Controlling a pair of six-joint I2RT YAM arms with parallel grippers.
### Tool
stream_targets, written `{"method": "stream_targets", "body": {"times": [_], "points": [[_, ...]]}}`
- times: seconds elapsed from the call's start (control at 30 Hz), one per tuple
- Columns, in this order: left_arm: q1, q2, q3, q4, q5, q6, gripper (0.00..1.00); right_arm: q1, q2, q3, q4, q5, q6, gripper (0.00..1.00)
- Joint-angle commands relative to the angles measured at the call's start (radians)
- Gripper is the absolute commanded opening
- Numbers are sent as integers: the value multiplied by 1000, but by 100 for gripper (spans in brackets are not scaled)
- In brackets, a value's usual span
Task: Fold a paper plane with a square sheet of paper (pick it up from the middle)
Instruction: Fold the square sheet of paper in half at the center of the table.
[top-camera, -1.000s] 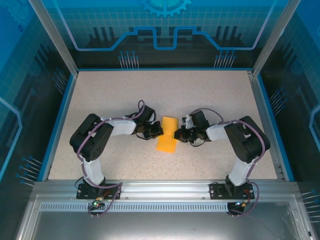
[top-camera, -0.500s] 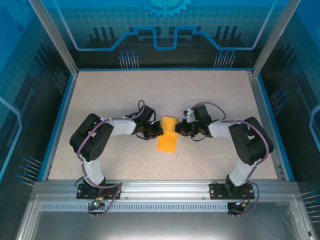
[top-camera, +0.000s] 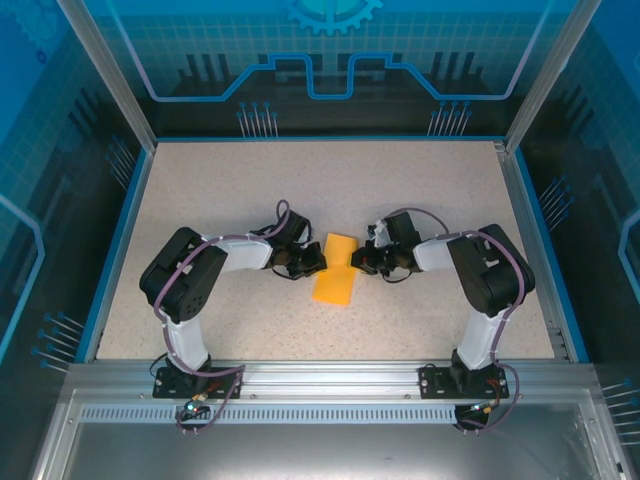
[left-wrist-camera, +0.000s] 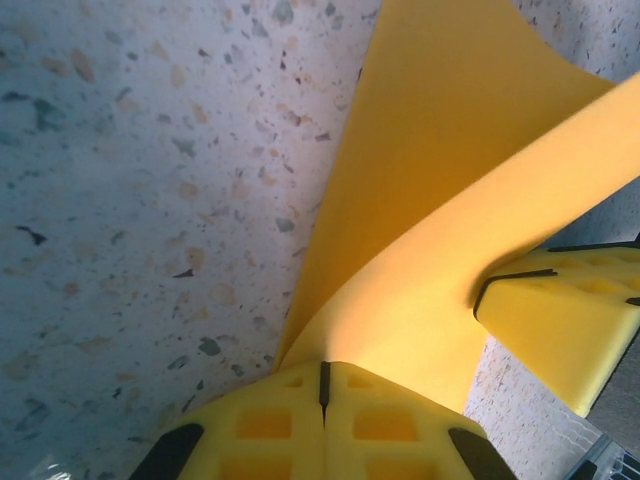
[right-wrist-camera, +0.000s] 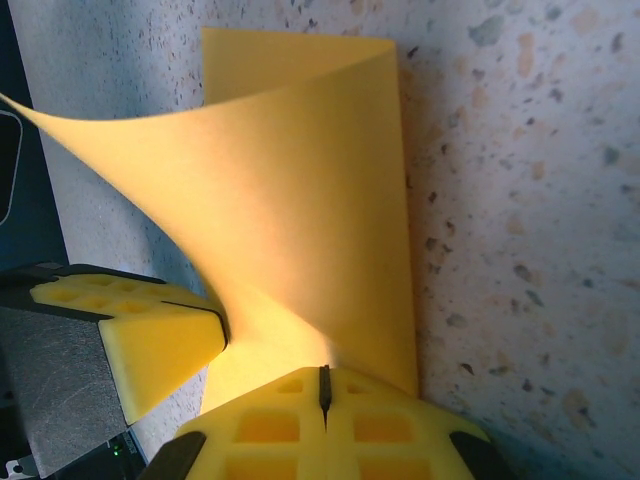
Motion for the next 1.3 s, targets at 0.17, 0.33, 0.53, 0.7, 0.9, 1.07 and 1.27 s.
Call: {"method": "stream_targets", "body": {"times": [0.17,0.33,0.53,0.7,0.9,1.07,1.27], "points": [[-8,67,-24,-113,-71,34,0,-17,-24,89,-94,3,-33,0],[-9,68,-23,-112,-69,33,0,-33,35,100,-84,-4,-31,0],[-9,64,-22,-117,-71,36,0,-43,85,100,-67,16,-32,0],[-9,61,-28,-119,-76,37,0,-44,105,93,-58,8,-21,0],[-9,59,-30,-121,-75,37,0,-58,45,162,-114,-5,-28,0],[-9,58,-30,-119,-76,36,0,-74,67,206,-131,-26,-41,0],[-9,52,-36,-120,-78,37,0,-76,127,212,-140,-15,-45,0]]}}
